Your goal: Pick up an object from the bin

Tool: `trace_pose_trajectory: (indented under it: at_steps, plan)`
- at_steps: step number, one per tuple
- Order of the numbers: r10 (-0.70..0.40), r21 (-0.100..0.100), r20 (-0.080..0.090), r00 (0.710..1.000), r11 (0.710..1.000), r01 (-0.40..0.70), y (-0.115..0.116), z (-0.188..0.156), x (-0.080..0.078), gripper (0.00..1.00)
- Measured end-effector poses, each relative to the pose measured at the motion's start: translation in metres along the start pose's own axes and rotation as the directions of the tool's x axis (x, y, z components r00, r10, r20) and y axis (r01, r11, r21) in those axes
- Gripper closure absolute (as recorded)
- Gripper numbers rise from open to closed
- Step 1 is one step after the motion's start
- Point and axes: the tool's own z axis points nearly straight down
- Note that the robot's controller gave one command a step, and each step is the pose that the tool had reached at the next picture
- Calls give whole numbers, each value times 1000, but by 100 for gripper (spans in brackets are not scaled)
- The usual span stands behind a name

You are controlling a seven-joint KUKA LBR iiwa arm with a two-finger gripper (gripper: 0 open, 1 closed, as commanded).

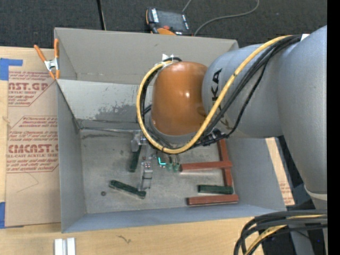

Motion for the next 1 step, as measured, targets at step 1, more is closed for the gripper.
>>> trace_pose_trajectory:
  at_steps: [1]
  plan:
    - [-48,0,-1,999,999,48,23,101,8,0]
